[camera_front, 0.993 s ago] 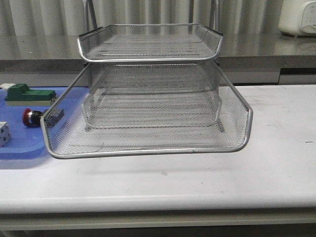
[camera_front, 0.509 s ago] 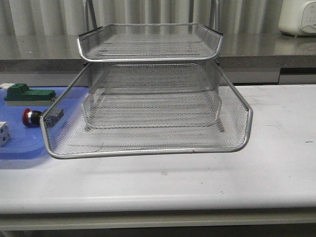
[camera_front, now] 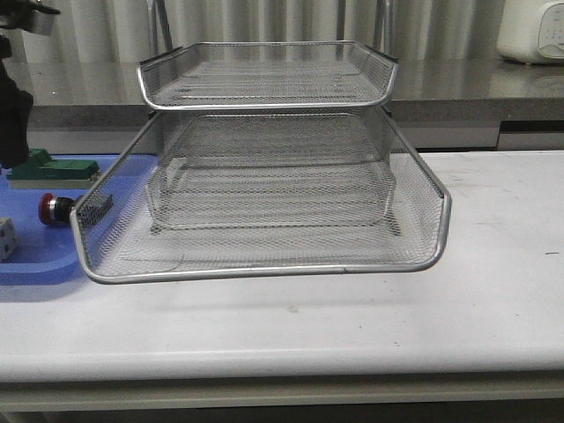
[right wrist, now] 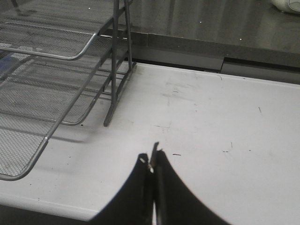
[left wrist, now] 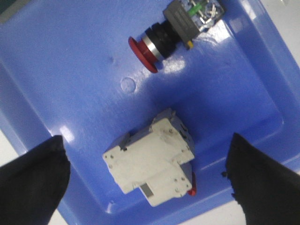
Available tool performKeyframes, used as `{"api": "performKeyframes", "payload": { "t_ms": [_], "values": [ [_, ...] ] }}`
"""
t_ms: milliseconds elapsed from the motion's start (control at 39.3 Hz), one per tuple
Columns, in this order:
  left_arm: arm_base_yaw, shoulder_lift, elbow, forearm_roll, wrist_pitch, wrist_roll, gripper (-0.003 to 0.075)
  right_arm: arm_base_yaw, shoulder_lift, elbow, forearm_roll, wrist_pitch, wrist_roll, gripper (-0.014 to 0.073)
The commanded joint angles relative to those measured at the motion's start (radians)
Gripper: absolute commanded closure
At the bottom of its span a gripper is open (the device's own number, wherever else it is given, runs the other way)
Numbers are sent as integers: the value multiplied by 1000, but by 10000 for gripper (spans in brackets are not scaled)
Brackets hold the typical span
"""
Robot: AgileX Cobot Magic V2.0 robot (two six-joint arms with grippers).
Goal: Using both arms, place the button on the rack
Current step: 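Lower the left gripper onto the red push-button switch in the tray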
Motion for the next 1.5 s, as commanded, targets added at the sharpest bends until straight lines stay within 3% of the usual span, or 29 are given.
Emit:
{"api": "performKeyframes", "payload": {
  "t_ms": [0,204,560,1273,1349,1477],
  "values": [
    [-1,24,-109,-1,44,22,80,0,8,-24,-10,-84,-3,704],
    [-1,189,-254,-1,123,44,80,0,8,-24,-10,-84,-3,704],
    [-43,335,-364,-9,86,78,80,0,8,-24,-10,-83,-3,704],
    [-43,352,-380,-114,9,202,83,0,8,-24,-10,-83,-3,704],
    [-43,352,-380,-127,7,214,108,0,8,-24,-10,-83,-3,704],
    [-43,352,-380,-143,3,234,213,0,8,-24,-10,-83,-3,704]
  ]
}}
